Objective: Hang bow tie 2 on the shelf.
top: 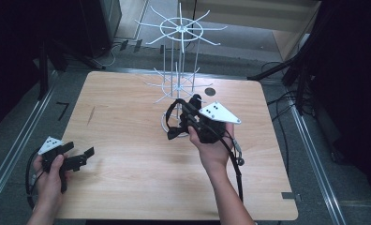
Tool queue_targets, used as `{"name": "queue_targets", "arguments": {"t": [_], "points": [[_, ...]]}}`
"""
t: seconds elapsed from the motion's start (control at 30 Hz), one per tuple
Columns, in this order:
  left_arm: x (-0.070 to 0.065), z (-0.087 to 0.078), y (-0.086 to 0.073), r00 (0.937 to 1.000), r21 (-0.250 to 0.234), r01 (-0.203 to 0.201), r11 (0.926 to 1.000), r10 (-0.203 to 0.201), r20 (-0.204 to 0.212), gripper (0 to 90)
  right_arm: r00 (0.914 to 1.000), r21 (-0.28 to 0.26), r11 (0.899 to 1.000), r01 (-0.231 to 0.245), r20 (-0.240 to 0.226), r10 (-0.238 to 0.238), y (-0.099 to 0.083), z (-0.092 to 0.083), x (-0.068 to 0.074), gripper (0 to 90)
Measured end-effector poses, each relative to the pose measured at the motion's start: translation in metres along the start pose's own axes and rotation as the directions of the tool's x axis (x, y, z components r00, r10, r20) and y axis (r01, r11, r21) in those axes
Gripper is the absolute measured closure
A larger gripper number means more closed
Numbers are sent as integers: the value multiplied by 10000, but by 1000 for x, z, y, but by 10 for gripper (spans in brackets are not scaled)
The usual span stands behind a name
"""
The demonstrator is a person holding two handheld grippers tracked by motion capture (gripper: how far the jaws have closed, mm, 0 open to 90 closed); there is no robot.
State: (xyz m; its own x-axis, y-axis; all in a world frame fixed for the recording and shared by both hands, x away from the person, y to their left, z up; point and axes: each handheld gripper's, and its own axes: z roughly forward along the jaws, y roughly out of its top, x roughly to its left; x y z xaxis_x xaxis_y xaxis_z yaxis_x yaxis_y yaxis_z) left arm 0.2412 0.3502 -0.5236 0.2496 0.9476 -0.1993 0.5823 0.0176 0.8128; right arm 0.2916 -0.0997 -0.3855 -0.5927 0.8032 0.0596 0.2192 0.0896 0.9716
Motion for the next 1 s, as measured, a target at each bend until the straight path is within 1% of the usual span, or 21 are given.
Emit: {"name": "queue_targets", "arguments": {"t": [0.43,0.53,0.7,0.9,1.0], "points": [[0,0,0,10000,-13,23,10000,-23,-24,77,9998,264,9995,-143,143,140,-6,9,-7,810],[0,0,0,10000,-18,34,10000,-34,-18,77,9996,378,9990,-238,190,231,-9,11,-9,810],[0,0,0,10000,-18,32,10000,-32,-18,77,9995,483,9986,-226,240,214,-13,13,-11,809],[0,0,0,10000,-17,38,10000,-38,-13,77,9990,487,9980,-393,223,383,-18,14,-14,803],[0,0,0,10000,-15,40,10000,-40,-13,77,9990,547,9976,-419,176,410,-21,15,-16,782]]}}
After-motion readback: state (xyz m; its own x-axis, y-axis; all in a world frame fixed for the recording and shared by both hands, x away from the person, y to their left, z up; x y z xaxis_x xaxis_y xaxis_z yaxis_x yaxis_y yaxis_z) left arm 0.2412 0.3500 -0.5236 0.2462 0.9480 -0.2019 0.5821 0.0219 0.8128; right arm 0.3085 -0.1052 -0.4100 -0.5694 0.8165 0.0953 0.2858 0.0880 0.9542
